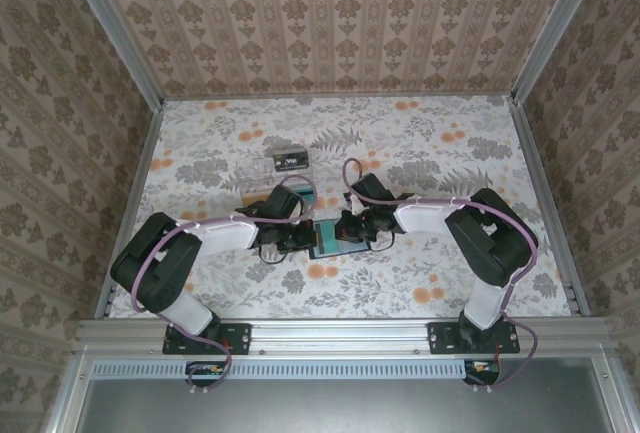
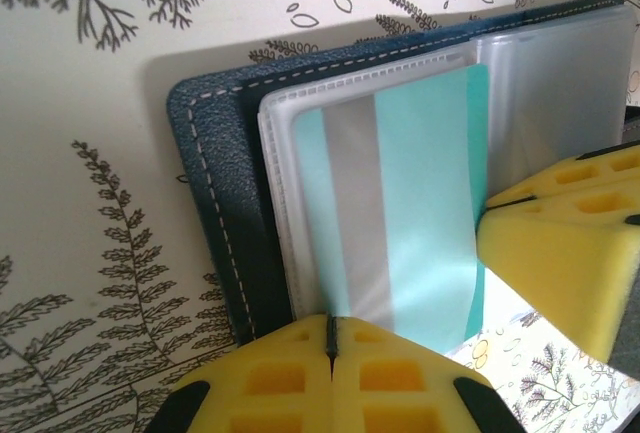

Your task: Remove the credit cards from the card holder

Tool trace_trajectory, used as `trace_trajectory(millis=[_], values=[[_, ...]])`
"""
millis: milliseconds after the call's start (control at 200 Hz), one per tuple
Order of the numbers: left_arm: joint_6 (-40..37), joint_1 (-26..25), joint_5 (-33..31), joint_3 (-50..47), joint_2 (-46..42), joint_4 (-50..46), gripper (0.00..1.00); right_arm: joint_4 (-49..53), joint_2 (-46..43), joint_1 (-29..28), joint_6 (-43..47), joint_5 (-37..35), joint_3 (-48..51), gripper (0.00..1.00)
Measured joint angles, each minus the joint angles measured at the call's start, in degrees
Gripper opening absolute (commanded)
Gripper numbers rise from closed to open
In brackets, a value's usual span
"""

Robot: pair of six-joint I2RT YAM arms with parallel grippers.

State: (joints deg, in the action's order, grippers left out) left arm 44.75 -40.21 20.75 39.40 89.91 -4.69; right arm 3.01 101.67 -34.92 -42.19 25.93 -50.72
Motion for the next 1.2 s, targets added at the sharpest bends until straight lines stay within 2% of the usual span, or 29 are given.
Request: trace_trajectory(millis=[200, 260, 360, 510, 640, 775, 885, 1200], values=[[0.0, 0.0, -0.2, 0.0, 0.0, 0.0, 0.00, 0.2, -2.0, 2.0, 0.7, 0.4, 1.4, 0.00], [0.0, 0.0, -0.2, 0.0, 0.0, 0.0, 0.00, 0.2, -2.0, 2.1, 0.6, 0.7, 1.5, 0.15], [0.0, -0.2, -0.2, 0.1, 0.1, -0.1, 0.00, -0.1, -1.9, 2.1, 0.6, 1.5, 1.7, 0.25], [0.0, -0.3, -0.2, 0.2, 0.3, -0.1, 0.00, -1.3, -1.3, 2.0, 0.8, 2.5, 1.8, 0.26], [0.0, -0.3, -0.2, 0.2, 0.3, -0.1, 0.00, -2.8, -0.2, 2.0, 0.8, 3.8, 1.8, 0.23], [0.0, -0.3, -0.2, 0.2, 0.3, -0.1, 0.00, -3.7, 0.5, 1.8, 0.5, 4.6, 1.8, 0.07], [0.0, -0.3, -0.2, 0.2, 0.3, -0.1, 0.00, -4.1, 0.5, 1.8, 0.5, 4.8, 1.8, 0.00], [0.0, -0.3, -0.2, 0.2, 0.2, -0.1, 0.00, -5.1, -3.5, 4.8, 1.1, 4.8, 6.6, 0.00]])
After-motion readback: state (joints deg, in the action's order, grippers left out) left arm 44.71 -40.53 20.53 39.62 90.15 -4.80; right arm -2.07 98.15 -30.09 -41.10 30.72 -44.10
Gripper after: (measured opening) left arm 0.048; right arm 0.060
